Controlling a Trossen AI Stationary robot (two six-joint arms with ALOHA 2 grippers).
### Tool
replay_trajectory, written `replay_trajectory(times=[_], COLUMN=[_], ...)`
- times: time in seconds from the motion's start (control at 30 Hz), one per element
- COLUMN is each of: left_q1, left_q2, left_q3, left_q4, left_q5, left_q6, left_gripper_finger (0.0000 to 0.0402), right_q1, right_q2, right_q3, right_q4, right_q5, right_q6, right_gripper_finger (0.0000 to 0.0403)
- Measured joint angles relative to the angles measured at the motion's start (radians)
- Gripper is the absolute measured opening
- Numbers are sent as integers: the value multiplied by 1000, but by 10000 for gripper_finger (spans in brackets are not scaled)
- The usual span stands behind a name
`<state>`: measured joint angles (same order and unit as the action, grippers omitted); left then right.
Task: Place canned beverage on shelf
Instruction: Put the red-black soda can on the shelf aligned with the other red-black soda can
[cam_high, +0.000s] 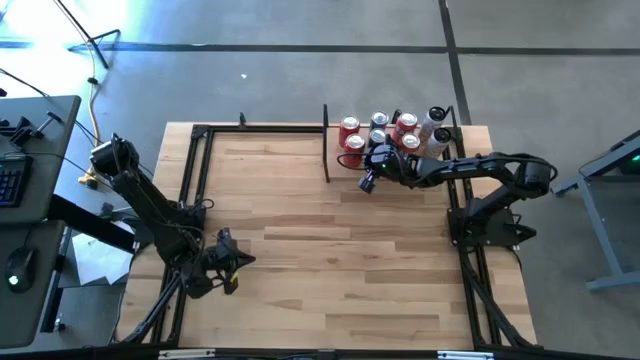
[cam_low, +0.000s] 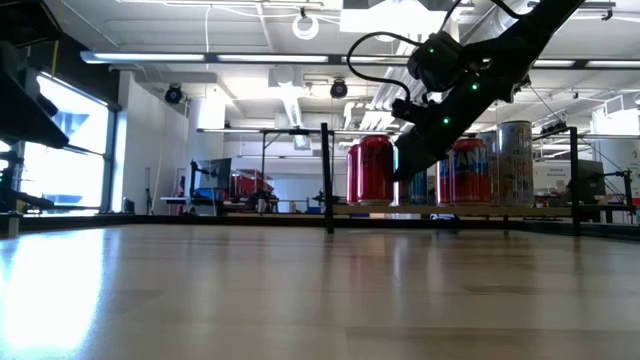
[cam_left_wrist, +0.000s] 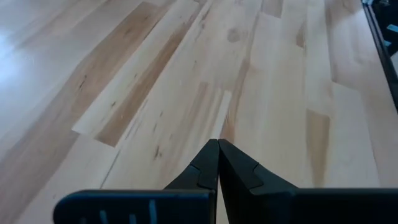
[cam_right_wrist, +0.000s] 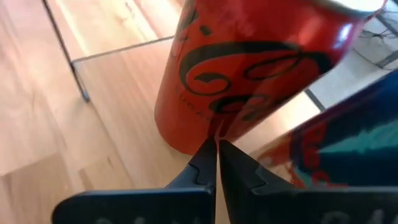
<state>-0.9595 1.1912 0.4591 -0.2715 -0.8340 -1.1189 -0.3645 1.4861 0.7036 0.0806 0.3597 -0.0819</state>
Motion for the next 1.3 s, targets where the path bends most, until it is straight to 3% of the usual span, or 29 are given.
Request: replay_trajectory(times=[0.67,1.0,1.1,1.3], left_q1=[256,401,440,562], left_q2=[0,0,0,0], left_q3=[0,0,-1,-103], left_q4=[279,383,438,733], left_q5=[177,294,325,510], left_q6=[463,673,778,942], left_gripper_finger=[0,0,0,0], right_q1=[-1,-6,12,18], right_q2=[2,-11,-40,-125], right_q3=[0,1,-1,-177], right_q4=[157,182,155,422], right_q5=[-25,-113,-181,-294], right_q6=[-77,-125,-148,-149], right_gripper_finger=[2,0,0,0])
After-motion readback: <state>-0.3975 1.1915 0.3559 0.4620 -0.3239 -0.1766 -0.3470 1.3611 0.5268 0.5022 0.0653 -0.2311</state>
